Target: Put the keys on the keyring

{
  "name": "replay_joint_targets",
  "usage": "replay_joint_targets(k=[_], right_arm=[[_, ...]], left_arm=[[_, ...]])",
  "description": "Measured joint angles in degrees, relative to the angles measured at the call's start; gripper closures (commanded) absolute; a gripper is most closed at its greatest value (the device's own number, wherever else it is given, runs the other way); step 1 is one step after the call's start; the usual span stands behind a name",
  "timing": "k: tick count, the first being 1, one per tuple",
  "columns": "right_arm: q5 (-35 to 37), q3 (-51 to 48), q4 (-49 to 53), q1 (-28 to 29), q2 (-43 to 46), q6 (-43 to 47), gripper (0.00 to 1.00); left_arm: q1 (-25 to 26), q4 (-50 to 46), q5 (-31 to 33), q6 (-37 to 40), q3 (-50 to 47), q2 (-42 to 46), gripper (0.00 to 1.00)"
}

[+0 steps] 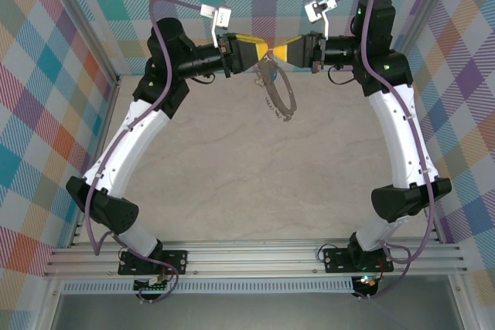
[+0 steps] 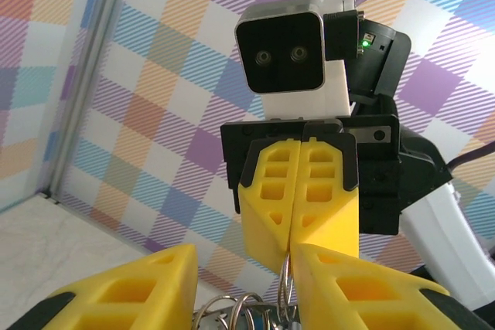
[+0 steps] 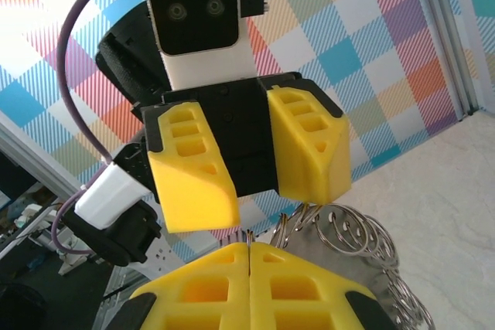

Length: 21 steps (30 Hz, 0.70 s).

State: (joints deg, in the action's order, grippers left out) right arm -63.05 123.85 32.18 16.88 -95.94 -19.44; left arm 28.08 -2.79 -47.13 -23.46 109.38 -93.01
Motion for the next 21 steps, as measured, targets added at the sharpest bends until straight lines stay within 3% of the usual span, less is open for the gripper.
replay_joint_targets(k=[8,21], right_arm=[[1.5,-0.5,-0.2,0.0,0.0,-0.7,1.00],[1.9,-2.3,-2.8,0.0,0.0,-2.2,1.00]], left_arm=[[0.0,-5.7,0.8,4.8,4.1,0.1,0.61],[0.7,-6.1,0.0,4.3,4.3,-0.2,0.62]])
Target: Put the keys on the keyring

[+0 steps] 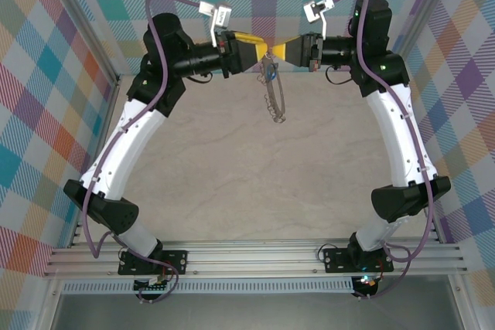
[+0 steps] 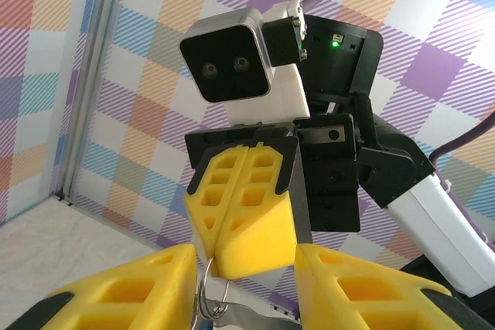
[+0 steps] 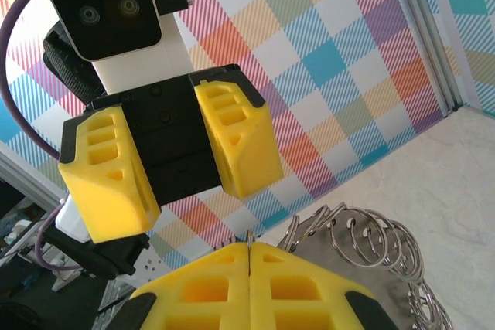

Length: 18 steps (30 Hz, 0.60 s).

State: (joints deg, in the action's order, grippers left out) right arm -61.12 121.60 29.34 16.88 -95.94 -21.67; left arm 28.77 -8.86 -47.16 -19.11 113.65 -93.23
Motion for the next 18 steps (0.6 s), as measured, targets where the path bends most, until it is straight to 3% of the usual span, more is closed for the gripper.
replay_joint_targets(k=[18], right_arm=[[0.2,-1.7,-1.0,0.0,0.1,-0.3,1.00]], left_arm=[[0.6,-0.1,-0.2,-0.6,0.0,-1.5,0.63]])
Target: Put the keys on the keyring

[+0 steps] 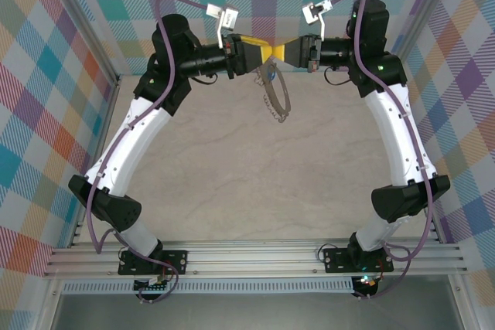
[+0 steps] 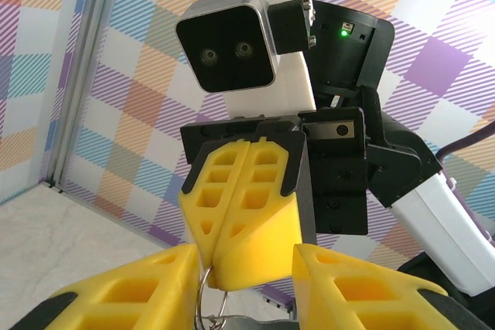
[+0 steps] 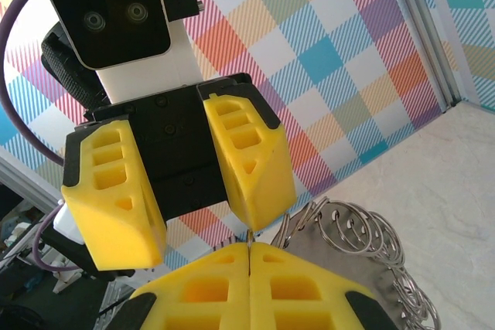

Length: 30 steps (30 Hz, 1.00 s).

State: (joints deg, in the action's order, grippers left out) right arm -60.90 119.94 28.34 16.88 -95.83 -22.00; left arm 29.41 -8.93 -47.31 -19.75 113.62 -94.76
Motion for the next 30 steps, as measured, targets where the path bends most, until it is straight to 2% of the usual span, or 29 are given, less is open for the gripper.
replay_joint_targets(k=[13,20,30], right_arm=[[0.4,-0.3,0.4,0.0,1.0,0.4,1.00],[0.4,-1.0,0.7,0.0,1.8,0.4,1.00],[0.4,-1.5,0.5,0.0,1.8,0.4,1.00]], left_arm=[[0.1,-0.5,2.0,1.7,-1.5,0.3,0.64],[0.1,-0.5,1.9,1.5,-1.8,0.4,0.77],[0.6,0.2,0.3,0.5,-1.8,0.4,0.79]])
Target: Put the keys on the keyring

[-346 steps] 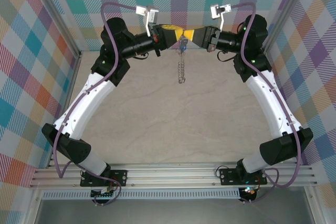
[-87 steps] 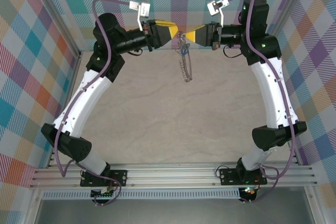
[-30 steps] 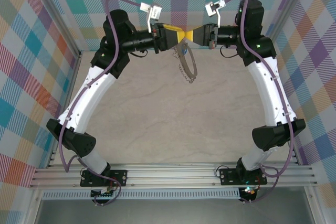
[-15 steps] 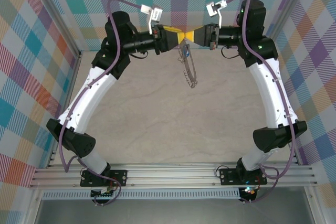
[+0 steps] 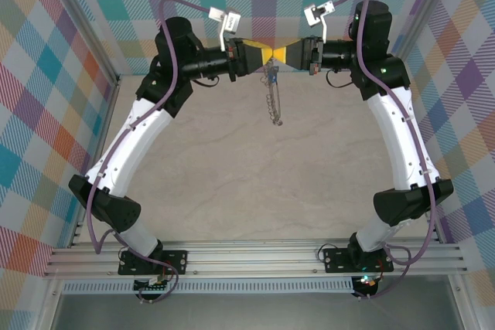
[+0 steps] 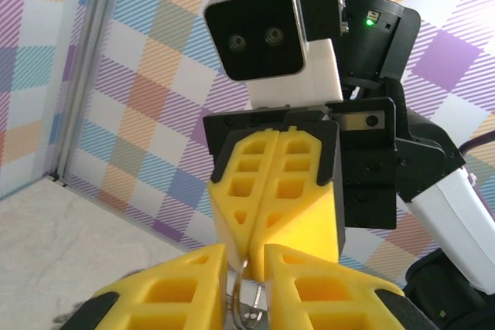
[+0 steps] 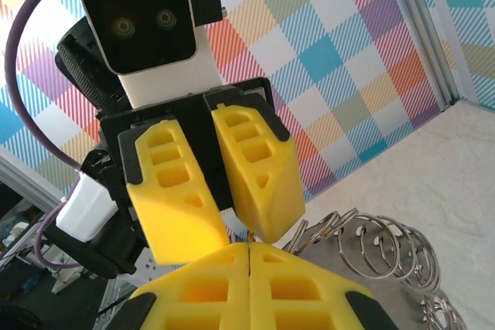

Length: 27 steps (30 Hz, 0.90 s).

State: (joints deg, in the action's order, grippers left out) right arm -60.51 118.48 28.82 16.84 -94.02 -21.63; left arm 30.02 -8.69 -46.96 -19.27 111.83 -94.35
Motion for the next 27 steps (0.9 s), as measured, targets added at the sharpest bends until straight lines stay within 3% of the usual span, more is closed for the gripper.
replay_joint_targets(k=[5,9,14,17,20,27], right_arm=[[0.0,0.0,-0.1,0.0,0.1,0.0,1.00],[-0.1,-0.1,-0.1,0.0,0.3,0.0,1.00],[0.0,-0.5,-0.5,-0.1,0.5,0.0,0.99],[0.4,-1.0,-0.9,-0.1,0.7,-0.5,0.72],[1.8,-4.0,-3.3,-1.4,2.1,-1.9,0.54],[4.5,-13.3,-10.4,-5.1,8.5,-6.0,0.51]], left_arm=[[0.3,0.0,-0.5,-0.5,0.0,0.0,0.83],[0.3,0.0,-0.6,-0.8,0.0,0.0,1.00],[0.3,0.0,-0.6,-0.9,0.0,0.0,1.00],[0.4,0.2,-0.3,-0.9,-0.1,0.0,1.00],[0.8,2.3,0.9,-1.4,-1.2,0.2,1.00],[1.1,8.0,4.3,-5.4,-4.5,0.3,1.00]])
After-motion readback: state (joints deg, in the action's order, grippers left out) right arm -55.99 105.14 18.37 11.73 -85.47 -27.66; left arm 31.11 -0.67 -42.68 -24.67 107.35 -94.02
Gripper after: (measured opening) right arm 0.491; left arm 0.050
